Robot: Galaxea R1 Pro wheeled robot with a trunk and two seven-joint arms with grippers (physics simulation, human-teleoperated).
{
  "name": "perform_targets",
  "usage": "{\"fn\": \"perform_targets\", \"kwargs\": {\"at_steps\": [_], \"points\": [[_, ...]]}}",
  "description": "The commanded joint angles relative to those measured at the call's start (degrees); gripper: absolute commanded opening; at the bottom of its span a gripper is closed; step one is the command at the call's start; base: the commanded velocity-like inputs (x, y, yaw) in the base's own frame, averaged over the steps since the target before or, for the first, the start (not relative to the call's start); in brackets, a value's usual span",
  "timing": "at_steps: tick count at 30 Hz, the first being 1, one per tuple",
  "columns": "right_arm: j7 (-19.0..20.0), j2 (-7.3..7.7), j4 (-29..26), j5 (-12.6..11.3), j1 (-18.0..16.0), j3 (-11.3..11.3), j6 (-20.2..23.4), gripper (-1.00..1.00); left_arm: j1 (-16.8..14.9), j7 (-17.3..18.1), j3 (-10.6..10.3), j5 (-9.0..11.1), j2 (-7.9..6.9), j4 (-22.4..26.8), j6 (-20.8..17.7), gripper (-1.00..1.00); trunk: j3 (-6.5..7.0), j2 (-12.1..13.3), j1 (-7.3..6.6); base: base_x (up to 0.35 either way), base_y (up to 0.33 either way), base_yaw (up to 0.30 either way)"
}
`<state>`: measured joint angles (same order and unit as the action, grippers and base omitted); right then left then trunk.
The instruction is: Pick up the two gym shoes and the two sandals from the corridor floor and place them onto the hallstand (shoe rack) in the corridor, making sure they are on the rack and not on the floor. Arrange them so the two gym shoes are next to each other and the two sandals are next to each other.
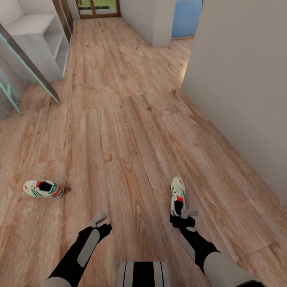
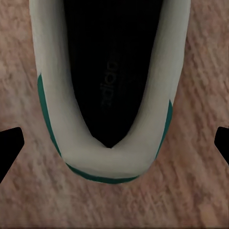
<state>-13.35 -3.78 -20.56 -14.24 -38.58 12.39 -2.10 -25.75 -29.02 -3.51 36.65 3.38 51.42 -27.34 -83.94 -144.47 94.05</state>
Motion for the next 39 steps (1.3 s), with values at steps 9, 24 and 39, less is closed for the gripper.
{"fn": "perform_targets", "kwargs": {"at_steps": [9,24,39], "points": [[0.0,0.00,0.0,0.0,0.0,0.0,0.0,1.00,0.0,0.2,0.3,-0.1,-0.45,-0.2,-0.1,1.00,-0.67,0.0,0.07,0.000,0.000,0.000],[0.0,0.00,-0.1,0.0,0.0,0.0,0.0,1.00,0.1,-0.2,0.0,-0.9,-0.75,-1.0,-0.6,1.00,-0.67,0.0,0.07,0.060,0.000,0.000],[0.0,0.08,-0.6,-0.1,0.0,-0.1,0.0,-1.00,0.1,-0.3,0.0,-1.0,-0.59,-1.1,-0.7,1.00,-0.67,0.0,0.07,0.016,0.000,0.000]]}}
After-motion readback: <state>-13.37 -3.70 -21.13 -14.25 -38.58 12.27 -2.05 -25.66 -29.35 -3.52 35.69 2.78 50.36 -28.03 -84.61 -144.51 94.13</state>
